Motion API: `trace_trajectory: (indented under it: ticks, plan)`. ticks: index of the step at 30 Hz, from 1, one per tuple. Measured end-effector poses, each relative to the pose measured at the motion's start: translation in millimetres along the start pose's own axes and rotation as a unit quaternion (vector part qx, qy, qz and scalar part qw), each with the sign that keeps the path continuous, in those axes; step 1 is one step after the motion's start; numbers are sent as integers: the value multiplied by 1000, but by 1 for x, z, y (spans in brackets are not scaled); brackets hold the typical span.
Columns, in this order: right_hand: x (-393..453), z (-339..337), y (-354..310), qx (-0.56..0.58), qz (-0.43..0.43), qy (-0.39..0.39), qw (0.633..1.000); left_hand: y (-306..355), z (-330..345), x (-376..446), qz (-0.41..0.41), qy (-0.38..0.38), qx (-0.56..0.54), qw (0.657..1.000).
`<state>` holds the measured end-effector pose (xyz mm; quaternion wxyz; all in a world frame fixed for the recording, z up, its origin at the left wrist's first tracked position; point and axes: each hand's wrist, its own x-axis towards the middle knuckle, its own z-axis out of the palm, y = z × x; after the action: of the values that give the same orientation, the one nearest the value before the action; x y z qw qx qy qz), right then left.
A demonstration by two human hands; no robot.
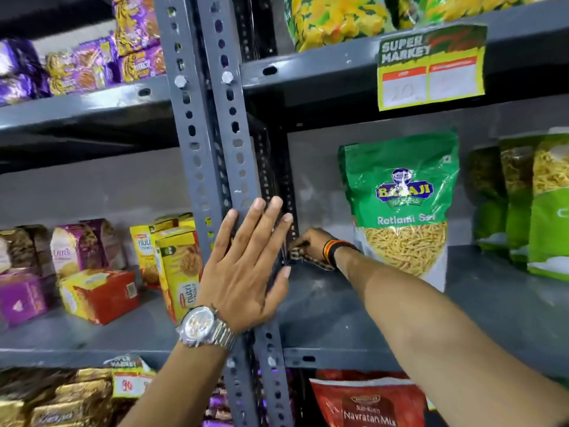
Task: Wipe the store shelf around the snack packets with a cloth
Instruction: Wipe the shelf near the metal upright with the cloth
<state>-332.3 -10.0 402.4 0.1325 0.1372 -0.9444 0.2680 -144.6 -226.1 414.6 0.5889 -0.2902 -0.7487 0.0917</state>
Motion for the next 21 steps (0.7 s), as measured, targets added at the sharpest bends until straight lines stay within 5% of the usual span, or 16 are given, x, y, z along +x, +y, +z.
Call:
trace_trajectory:
  ticks: [8, 17, 21]
  plan:
    - [5, 21, 19, 16, 33, -52, 998, 0, 1, -2, 1, 1, 7, 1000]
    - [-93, 6, -12, 74, -122, -124, 982, 1, -1, -2, -6, -21, 5, 1000]
    - [-88, -17, -23, 80, -91, -24, 992, 2, -5, 0, -9, -24, 13, 1000]
